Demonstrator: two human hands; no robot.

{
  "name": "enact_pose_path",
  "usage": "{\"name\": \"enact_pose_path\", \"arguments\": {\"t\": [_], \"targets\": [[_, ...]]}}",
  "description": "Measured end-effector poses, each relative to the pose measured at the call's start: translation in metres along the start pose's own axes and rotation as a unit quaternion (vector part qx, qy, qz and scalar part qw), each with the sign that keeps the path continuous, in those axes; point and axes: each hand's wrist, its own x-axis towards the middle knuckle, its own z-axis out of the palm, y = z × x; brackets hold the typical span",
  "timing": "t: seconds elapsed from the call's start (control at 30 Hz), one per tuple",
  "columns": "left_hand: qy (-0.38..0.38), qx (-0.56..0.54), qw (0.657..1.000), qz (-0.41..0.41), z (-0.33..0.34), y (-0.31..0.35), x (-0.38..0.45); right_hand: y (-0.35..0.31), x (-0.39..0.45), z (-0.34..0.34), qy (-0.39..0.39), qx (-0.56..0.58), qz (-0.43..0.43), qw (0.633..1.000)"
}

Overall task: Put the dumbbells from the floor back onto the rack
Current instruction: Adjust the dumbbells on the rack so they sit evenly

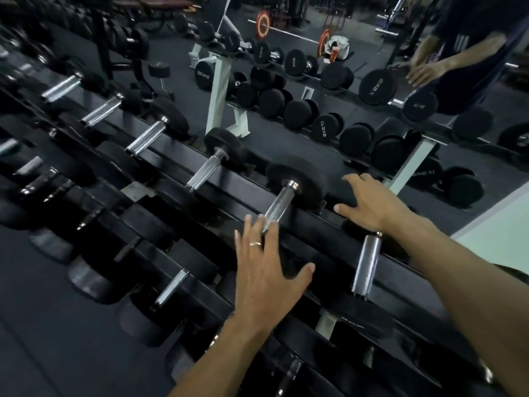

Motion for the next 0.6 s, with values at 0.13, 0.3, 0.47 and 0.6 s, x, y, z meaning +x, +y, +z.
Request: {"name": "enact_pose_path", "arguments": {"t": [0.13, 0.3, 0.47, 0.6], "targets": [[-0.034, 0.005, 0.997, 0.063, 0.017, 0.033, -0.018, 0.027, -0.026, -0.01, 0.001, 0.012, 0.027, 1.0], [-0.132, -0.037, 0.99, -0.022, 0.043, 0.062, -0.045, 0.063, -0.052, -0.009, 0.004, 0.021, 0.072, 0.997], [-0.187, -0.045, 0.965, -0.179, 0.079, 0.078, -0.063, 0.086, -0.057, 0.004, -0.033, 0.052, 0.078, 0.995], [-0.175, -0.074, 0.953, -0.236, 0.105, 0.09, -0.066, 0.099, -0.047, 0.017, -0.041, 0.082, 0.055, 0.994]]}}
